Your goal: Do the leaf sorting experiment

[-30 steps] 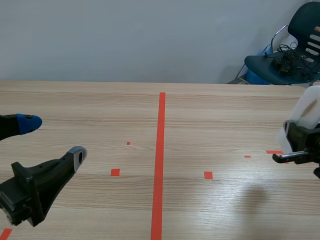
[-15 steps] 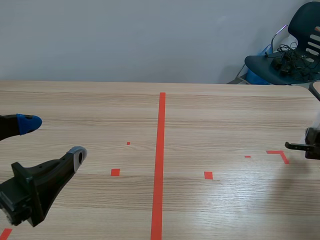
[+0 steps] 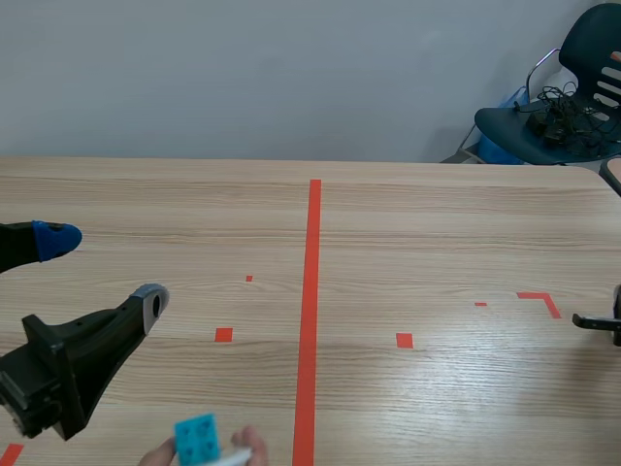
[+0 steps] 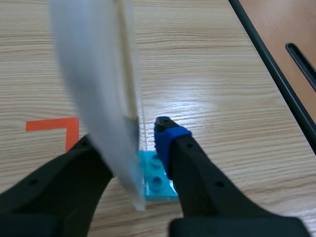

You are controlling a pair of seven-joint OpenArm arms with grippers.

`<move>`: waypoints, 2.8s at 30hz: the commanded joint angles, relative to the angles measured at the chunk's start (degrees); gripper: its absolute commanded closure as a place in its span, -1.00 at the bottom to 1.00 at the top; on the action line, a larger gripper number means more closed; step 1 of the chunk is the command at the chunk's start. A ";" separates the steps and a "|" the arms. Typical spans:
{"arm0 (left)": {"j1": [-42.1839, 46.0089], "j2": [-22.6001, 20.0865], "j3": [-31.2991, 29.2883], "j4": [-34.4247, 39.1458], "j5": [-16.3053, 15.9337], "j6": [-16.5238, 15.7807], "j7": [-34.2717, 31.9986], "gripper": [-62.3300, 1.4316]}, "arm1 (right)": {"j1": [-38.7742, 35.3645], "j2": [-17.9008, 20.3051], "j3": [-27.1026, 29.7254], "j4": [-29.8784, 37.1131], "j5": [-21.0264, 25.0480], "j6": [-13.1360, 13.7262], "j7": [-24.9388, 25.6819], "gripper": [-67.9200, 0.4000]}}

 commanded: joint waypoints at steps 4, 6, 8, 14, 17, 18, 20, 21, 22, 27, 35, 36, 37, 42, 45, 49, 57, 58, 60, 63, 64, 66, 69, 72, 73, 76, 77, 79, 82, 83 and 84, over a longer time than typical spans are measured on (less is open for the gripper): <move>-0.44 0.15 0.00 0.24 -0.52 -0.13 -0.81 -1.00 | -0.81 3.15 -0.15 4.42 1.03 0.63 2.10 -0.17; -0.44 0.15 0.00 0.24 -0.52 -0.13 -0.81 -1.00 | -2.71 4.22 0.22 8.44 1.70 0.87 1.99 -0.32; -0.44 0.15 0.00 0.24 -0.52 -0.13 -0.81 -1.00 | -5.25 5.27 1.14 13.64 2.89 1.60 0.90 -0.44; -0.44 0.15 0.00 0.24 -0.52 -0.13 -0.79 -1.00 | -14.47 6.64 5.53 32.76 10.73 2.16 -6.58 -0.73; -0.44 0.15 0.00 0.24 -0.52 -0.13 -0.79 -1.00 | -18.78 6.62 7.21 42.42 13.68 2.19 -10.88 -0.82; -0.44 0.15 0.00 0.24 -0.52 -0.13 -0.79 -1.00 | -20.09 6.62 7.32 45.53 14.29 2.19 -12.61 -0.83; -0.44 0.15 0.00 0.24 -0.52 -0.13 -0.81 -1.00 | -22.36 6.47 7.28 51.12 14.88 3.98 -15.80 -0.84; -0.44 0.15 0.00 0.24 -0.52 -0.13 -0.81 -1.00 | -23.37 6.32 7.28 53.53 15.04 6.03 -17.14 -0.84; -0.44 0.15 0.00 0.24 -0.52 -0.13 -0.81 -1.00 | -24.22 5.95 7.21 55.69 15.04 8.55 -18.12 -0.84; -0.44 0.15 0.00 0.24 -0.55 -0.11 -0.83 -1.00 | -25.92 2.27 5.38 60.17 15.04 18.43 -21.07 -0.84; -0.44 0.15 0.00 0.24 -0.55 -0.13 -0.83 -1.00 | -25.55 -2.34 -10.43 58.55 12.74 19.69 -22.36 -1.00; -0.44 0.15 0.00 0.24 -0.55 -0.13 -0.83 -1.00 | -25.24 -2.91 -12.79 58.23 10.93 19.65 -22.08 -1.00; -0.44 0.15 0.00 0.24 -0.55 -0.13 -0.83 -1.00 | -24.90 -3.43 -14.93 57.77 9.05 19.52 -21.94 -1.00; -0.44 0.15 0.00 0.24 -0.55 -0.13 -0.83 -1.00 | -22.23 -5.16 -24.87 52.28 1.25 19.47 -17.09 -1.00; -0.44 0.15 0.00 0.24 -0.55 -0.13 -0.83 -1.00 | -19.21 -6.23 -29.75 46.71 -3.87 18.58 -13.53 -1.00; -0.44 0.15 0.00 0.24 -0.55 -0.13 -0.83 -1.00 | -13.86 -8.39 -34.64 36.54 -8.63 16.26 -8.07 -1.00; -0.44 0.17 0.00 0.24 -0.55 -0.13 -0.85 -1.00 | -4.17 -13.97 -40.61 18.64 -15.82 13.20 1.25 -1.00; -0.44 0.17 0.00 0.24 -0.55 -0.13 -0.85 -1.00 | -3.52 -14.38 -41.11 17.49 -16.04 12.83 1.46 -1.00; -0.44 0.17 0.00 0.24 -0.55 -0.11 -0.85 -1.00 | -2.82 -14.80 -42.07 16.31 -16.13 11.06 1.44 -1.00; -0.44 0.17 0.00 0.24 -0.55 -0.11 -0.83 -1.00 | -2.80 -14.78 -42.49 16.26 -16.17 9.53 1.42 -0.54; -0.44 0.17 0.00 0.24 -0.55 -0.11 -0.83 -1.00 | -2.91 -14.73 -42.49 16.26 -16.17 9.35 1.44 -0.34; -0.44 0.17 0.00 0.24 -0.55 -0.11 -0.83 -1.00 | -2.99 -14.60 -42.49 16.26 -16.17 9.33 1.42 0.04; -0.44 0.17 0.00 0.24 -0.55 -0.11 -0.83 -1.00 | -3.02 -14.60 -42.49 16.26 -16.17 9.33 1.44 0.49; -0.44 0.17 0.00 0.24 -0.55 -0.11 -0.85 -1.00 | -3.02 -14.60 -42.49 16.28 -16.17 9.35 1.42 0.77; -0.44 0.17 0.00 0.24 -0.55 -0.11 -0.85 -1.00 | -3.02 -14.60 -42.49 16.28 -16.17 9.35 1.44 0.83; -0.44 0.17 0.00 0.24 -0.55 -0.11 -0.83 -1.00 | -3.32 -14.16 -42.16 17.27 -16.17 9.38 1.40 0.85; -0.44 0.15 0.00 0.24 -0.55 -0.11 -0.83 -1.00 | -3.87 -13.86 -41.94 18.43 -16.17 9.31 1.09 0.85; -0.44 0.15 0.00 0.24 -0.55 -0.11 -0.83 -1.00 | -5.75 -13.11 -40.65 22.27 -16.15 9.33 0.00 0.85; -0.44 0.15 0.00 0.24 -0.55 -0.11 -0.83 -1.00 | -10.49 -11.52 -37.42 30.77 -16.13 9.20 -2.29 0.85; -0.44 0.15 0.00 0.24 -0.55 -0.11 -0.83 -1.00 | -12.48 -11.10 -36.02 33.79 -15.93 9.07 -3.06 0.85; -0.44 0.15 0.00 0.24 -0.55 -0.11 -0.83 -1.00 | -14.67 -10.78 -34.32 36.81 -15.89 8.70 -3.69 0.85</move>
